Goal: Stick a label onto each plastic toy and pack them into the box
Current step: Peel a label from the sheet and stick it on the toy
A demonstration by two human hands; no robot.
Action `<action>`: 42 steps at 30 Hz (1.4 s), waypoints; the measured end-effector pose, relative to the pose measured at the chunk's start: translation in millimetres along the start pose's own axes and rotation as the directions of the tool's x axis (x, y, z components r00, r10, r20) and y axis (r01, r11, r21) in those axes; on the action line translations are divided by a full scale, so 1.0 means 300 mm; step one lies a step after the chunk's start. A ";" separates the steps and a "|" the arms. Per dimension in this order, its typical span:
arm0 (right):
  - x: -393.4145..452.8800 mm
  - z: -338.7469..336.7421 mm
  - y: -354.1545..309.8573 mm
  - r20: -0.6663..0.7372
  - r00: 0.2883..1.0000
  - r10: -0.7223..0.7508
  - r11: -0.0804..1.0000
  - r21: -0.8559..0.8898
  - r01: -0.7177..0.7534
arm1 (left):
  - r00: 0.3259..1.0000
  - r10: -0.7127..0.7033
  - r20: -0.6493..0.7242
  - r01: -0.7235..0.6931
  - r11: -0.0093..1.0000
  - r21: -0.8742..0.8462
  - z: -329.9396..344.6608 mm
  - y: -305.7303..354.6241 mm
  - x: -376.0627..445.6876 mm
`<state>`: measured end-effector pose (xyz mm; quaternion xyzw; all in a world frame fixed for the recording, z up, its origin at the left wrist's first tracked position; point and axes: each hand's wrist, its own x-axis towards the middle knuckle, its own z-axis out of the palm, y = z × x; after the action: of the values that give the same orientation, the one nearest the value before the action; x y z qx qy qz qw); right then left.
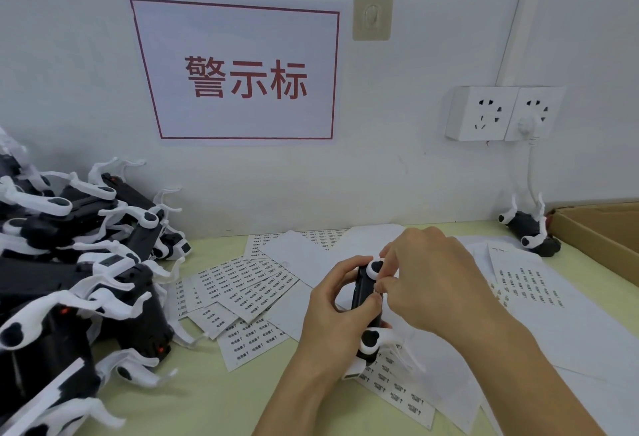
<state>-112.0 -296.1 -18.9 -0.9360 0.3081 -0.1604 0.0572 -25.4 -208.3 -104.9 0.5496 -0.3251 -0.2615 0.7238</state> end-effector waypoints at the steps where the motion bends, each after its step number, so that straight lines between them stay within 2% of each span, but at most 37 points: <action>1: 0.000 0.001 -0.003 -0.007 1.000 0.000 1.000 -0.019 0.000 | 1.000 -0.004 -0.001 0.004 1.000 -0.004 0.000 -0.001 0.000; 16: 0.008 0.018 -0.007 -0.016 0.997 0.074 0.997 0.019 -0.074 | 1.000 -0.018 -0.005 0.018 1.000 -0.016 -0.001 0.000 0.002; 25: 0.020 0.040 0.009 -0.012 0.996 0.089 0.989 0.122 -0.087 | 1.000 0.005 -0.006 -0.005 1.000 0.004 -0.003 -0.007 0.003; 30: 0.027 0.044 0.031 -0.036 0.997 0.074 0.988 0.140 -0.068 | 1.000 -0.010 -0.007 0.009 0.999 -0.046 -0.008 -0.012 0.003; 32: 0.033 0.041 0.054 -0.029 0.998 0.054 0.977 0.209 -0.047 | 1.000 -0.010 -0.007 0.010 0.999 -0.047 -0.010 -0.013 0.004; 36: 0.034 0.038 0.098 0.069 0.997 -0.017 0.909 0.416 -0.014 | 1.000 0.004 0.006 -0.003 0.999 -0.035 -0.011 -0.012 0.001; 42: 0.033 0.049 0.129 0.262 0.965 -0.007 0.792 0.590 -0.155 | 0.998 0.040 0.050 -0.038 0.999 -0.037 -0.009 -0.003 -0.005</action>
<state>-121.3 -333.0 -38.1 -0.8680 0.2674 -0.1287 0.3982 -24.4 -205.9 -106.6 0.5233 -0.3492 -0.2669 0.7300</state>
